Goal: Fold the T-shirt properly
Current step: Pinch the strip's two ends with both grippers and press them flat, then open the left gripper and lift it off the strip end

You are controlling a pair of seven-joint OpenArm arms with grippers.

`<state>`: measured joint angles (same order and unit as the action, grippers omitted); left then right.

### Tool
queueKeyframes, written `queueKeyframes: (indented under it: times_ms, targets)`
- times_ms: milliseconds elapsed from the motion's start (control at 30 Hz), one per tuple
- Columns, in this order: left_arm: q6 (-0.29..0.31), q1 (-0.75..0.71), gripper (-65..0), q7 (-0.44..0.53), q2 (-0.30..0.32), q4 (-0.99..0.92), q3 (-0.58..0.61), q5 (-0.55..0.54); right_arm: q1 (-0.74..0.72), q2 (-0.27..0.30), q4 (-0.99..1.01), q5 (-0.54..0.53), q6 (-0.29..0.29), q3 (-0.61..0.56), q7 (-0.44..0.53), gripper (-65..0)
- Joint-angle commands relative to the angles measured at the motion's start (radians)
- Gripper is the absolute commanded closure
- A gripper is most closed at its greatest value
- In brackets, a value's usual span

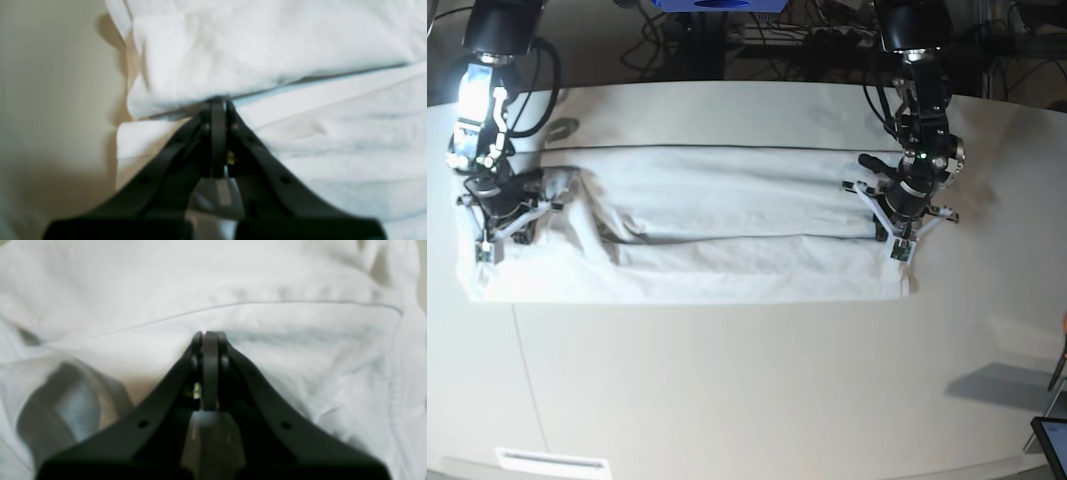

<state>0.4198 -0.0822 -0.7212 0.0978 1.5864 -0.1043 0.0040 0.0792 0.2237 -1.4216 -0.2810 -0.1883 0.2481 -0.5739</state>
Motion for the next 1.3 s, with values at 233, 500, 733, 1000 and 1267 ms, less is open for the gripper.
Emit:
queueKeyframes:
  times_ms: [233, 500, 733, 1000, 1267]
  targets:
    - [0.003, 0.048, 0.0, -0.050, -0.089, -0.005, 0.002, 0.162, -0.085, 0.055, 0.095, 0.052, 0.037, 0.004, -0.047, 0.0]
    - [0.003, 0.071, 0.0, -0.130, -0.088, 0.107, -0.010, 0.159, -0.089, 0.056, 0.063, 0.052, 0.037, 0.004, -0.047, 0.0]
    - [0.003, 0.065, 0.0, -0.193, -0.028, 0.239, -0.010, 0.159, -0.071, 0.055, -0.075, 0.052, 0.037, 0.006, -0.054, 0.0]
    - [0.009, 0.058, -7.9, -0.214, 0.007, 0.245, -0.205, 0.113, -0.043, 0.055, -0.241, 0.052, 0.039, 0.007, -0.087, 0.0]
    - [0.011, 0.015, -41.0, -0.347, 0.194, 0.242, -0.420, -0.405, -0.006, 0.046, -0.305, 0.050, 0.039, 0.007, -0.088, 0.0]
